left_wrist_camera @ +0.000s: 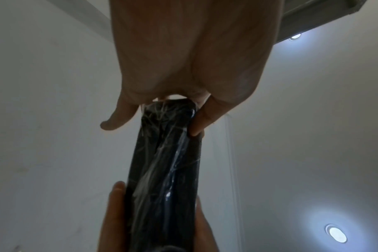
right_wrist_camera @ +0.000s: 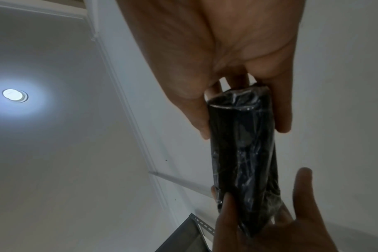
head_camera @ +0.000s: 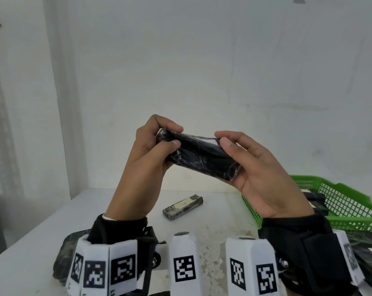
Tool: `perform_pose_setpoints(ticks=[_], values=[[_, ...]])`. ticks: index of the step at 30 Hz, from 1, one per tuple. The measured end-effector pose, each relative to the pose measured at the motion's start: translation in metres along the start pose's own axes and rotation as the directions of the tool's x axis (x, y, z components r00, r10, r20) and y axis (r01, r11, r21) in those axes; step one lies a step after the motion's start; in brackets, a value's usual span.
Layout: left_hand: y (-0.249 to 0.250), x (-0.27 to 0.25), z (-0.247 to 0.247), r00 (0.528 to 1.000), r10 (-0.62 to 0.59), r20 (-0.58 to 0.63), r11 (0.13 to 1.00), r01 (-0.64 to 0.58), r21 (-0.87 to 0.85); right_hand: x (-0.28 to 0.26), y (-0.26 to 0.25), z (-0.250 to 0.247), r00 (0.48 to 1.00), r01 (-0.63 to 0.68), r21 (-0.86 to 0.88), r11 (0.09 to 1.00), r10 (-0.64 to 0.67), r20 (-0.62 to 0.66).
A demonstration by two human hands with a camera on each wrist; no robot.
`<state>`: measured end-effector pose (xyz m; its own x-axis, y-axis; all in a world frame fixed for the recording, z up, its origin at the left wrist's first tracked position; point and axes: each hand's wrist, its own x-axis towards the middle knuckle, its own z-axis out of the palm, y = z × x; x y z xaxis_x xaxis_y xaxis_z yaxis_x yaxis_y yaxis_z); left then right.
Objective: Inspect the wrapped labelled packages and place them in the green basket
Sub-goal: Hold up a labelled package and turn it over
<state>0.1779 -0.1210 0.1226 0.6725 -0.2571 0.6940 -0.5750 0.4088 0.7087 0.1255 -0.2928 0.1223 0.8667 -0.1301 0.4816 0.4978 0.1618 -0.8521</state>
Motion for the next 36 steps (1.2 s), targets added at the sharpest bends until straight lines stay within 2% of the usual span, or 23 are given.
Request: perform_pose_setpoints(ticks=[4, 7, 12, 16, 18, 22, 27, 29, 32, 36], values=[[-0.003, 0.0, 0.005, 0.996, -0.011, -0.083, 0.992, 0.021, 0.123, -0.001, 0.0, -0.001, 0.997, 0.076, -0.014, 0.997, -0.076, -0.014], [-0.013, 0.004, 0.005, 0.983, -0.038, -0.178, 0.996, 0.051, 0.068, -0.002, -0.003, -0.002, 0.998, 0.063, 0.015, 0.998, -0.063, 0.026], [-0.021, 0.008, 0.006, 0.944, -0.184, -0.275, 0.983, 0.172, -0.067, -0.004, -0.01, 0.0, 0.997, 0.025, 0.107, 0.994, -0.033, 0.076], [-0.023, 0.008, 0.006, 0.923, -0.175, -0.344, 0.984, 0.149, -0.1, -0.004, -0.009, 0.002, 0.991, 0.109, 0.05, 0.993, -0.113, 0.067], [-0.022, 0.007, 0.006, 0.937, -0.153, -0.316, 0.988, 0.135, -0.076, -0.005, -0.008, 0.003, 0.985, 0.154, 0.002, 0.988, -0.154, 0.08], [-0.017, 0.004, 0.008, 0.982, -0.134, -0.13, 0.991, 0.135, -0.006, -0.007, -0.008, 0.004, 0.976, 0.219, -0.039, 0.975, -0.218, 0.032], [-0.01, -0.002, 0.018, 0.997, 0.016, 0.08, 0.985, -0.03, 0.171, -0.006, -0.007, 0.006, 0.949, 0.301, -0.058, 0.952, -0.305, -0.078], [-0.009, -0.003, 0.021, 0.988, 0.04, 0.148, 0.984, -0.065, 0.168, -0.006, -0.007, 0.007, 0.945, 0.308, -0.057, 0.95, -0.313, -0.094], [-0.011, -0.003, 0.024, 0.989, 0.056, 0.139, 0.993, -0.069, 0.091, -0.007, -0.008, 0.006, 0.955, 0.281, -0.057, 0.958, -0.285, -0.08], [-0.014, -0.002, 0.02, 0.992, -0.008, 0.124, 0.999, 0.004, 0.033, -0.007, -0.01, 0.002, 0.984, 0.18, -0.074, 0.981, -0.18, 0.015]])
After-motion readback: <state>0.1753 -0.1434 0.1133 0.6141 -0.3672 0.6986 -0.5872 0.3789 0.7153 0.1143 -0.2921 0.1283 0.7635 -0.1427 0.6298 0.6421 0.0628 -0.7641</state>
